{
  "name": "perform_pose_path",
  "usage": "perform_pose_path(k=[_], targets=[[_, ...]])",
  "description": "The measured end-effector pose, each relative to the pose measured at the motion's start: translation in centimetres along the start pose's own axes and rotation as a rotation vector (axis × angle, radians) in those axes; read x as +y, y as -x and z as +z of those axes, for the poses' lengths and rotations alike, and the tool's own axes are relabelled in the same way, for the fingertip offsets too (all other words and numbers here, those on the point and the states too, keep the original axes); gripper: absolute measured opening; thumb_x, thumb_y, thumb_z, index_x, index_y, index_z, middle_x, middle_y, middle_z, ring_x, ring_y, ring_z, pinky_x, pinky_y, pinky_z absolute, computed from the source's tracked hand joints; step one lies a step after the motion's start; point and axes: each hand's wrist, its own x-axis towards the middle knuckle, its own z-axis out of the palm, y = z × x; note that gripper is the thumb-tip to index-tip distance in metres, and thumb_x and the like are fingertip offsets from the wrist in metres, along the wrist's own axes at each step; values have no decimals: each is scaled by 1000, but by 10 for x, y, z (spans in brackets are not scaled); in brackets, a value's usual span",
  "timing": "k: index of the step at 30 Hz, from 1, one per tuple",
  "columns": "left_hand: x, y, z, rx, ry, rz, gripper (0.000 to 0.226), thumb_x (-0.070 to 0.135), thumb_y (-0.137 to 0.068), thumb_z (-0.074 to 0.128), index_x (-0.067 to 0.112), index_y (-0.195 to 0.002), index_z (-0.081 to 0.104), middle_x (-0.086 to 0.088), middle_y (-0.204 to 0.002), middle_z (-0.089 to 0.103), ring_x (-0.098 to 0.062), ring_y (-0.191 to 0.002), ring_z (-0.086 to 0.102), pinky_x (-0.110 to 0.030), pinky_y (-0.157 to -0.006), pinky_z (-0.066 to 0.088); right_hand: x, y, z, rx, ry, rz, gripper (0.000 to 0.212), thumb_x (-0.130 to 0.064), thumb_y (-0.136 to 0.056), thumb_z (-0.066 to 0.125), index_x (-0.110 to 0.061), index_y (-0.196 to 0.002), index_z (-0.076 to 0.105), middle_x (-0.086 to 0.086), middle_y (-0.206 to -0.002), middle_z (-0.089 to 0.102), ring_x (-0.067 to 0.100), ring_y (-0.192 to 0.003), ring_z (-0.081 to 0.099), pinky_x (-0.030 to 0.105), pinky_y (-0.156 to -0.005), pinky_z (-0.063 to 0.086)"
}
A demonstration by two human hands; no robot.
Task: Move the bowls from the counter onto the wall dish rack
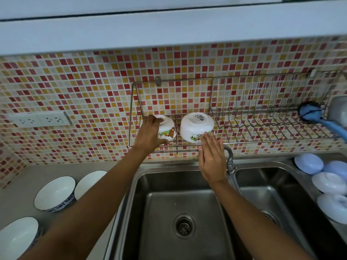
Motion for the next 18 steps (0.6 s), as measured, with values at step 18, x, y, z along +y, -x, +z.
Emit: perform_pose_path(k=[18], targets=[[-12,34,13,-1,-48,138,56,44,-99,26,11,-143,37,-13,-148,41,-30,-137,36,-48,-110,38,-7,4,-1,-67,-141,129,28,-15,-93,48,-5,-119,55,15,-137,53,29,-138,35,49,-118,19]])
